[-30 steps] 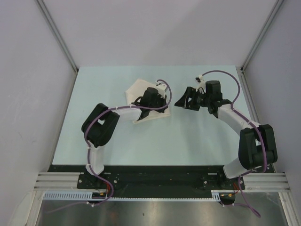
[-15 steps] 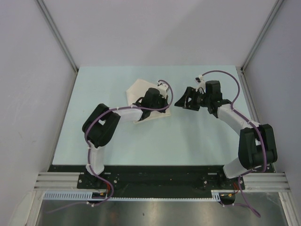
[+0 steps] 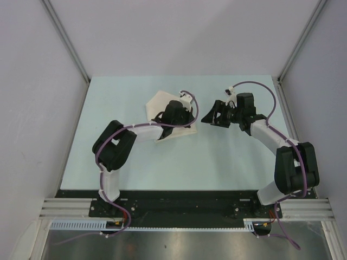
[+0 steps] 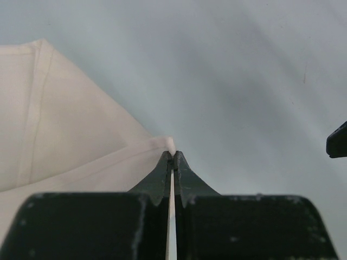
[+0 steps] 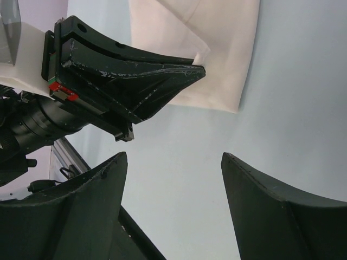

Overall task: Fold the napkin, place the utensils inside, and roll it up
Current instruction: Fold the napkin

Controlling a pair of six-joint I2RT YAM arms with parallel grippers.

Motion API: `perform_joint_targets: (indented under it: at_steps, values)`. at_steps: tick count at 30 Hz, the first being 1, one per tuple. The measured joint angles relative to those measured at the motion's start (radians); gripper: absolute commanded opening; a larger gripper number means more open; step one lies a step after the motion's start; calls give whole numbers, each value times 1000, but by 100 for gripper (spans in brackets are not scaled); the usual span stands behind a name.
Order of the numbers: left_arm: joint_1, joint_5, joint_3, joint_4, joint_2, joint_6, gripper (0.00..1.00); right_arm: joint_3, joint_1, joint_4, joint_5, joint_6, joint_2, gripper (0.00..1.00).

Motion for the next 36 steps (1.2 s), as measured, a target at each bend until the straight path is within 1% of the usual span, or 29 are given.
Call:
perform_joint_targets:
  at_steps: [5, 17, 18, 19, 20, 21, 22, 23, 24, 27, 32, 36]
  values:
    - [0, 11, 8, -6, 2, 0, 0, 0, 0, 0, 0, 0, 0, 76]
    - [-2, 49, 108, -145, 78, 1, 0, -6, 0, 1, 3, 0, 8, 76]
    - [-2, 51, 120, -163, 87, 1, 4, -10, 0, 0, 5, 0, 9, 75]
    - [-2, 53, 132, -182, 94, 2, 12, -12, 0, 1, 8, 0, 10, 75]
    - [-2, 55, 138, -192, 98, 2, 39, -14, 0, 0, 10, 0, 10, 75]
    - [-2, 57, 145, -207, 100, 5, 50, -15, 0, 0, 13, 0, 12, 76]
    - [-2, 63, 148, -219, 100, 11, 59, -15, 0, 0, 16, 0, 15, 76]
    - [-2, 70, 151, -227, 100, 10, 73, -15, 0, 0, 19, 0, 18, 76]
    - [-2, 75, 151, -230, 100, 9, 76, -15, -1, 0, 22, 0, 22, 76]
    - [-2, 82, 147, -243, 93, 7, 91, -15, -7, 1, 25, -2, 42, 76]
    - [3, 81, 80, -259, 4, -9, 94, -2, -21, 2, 15, -11, 122, 76]
    - [23, 80, -49, -244, -163, -39, 97, 49, -23, 11, -21, -10, 227, 76]
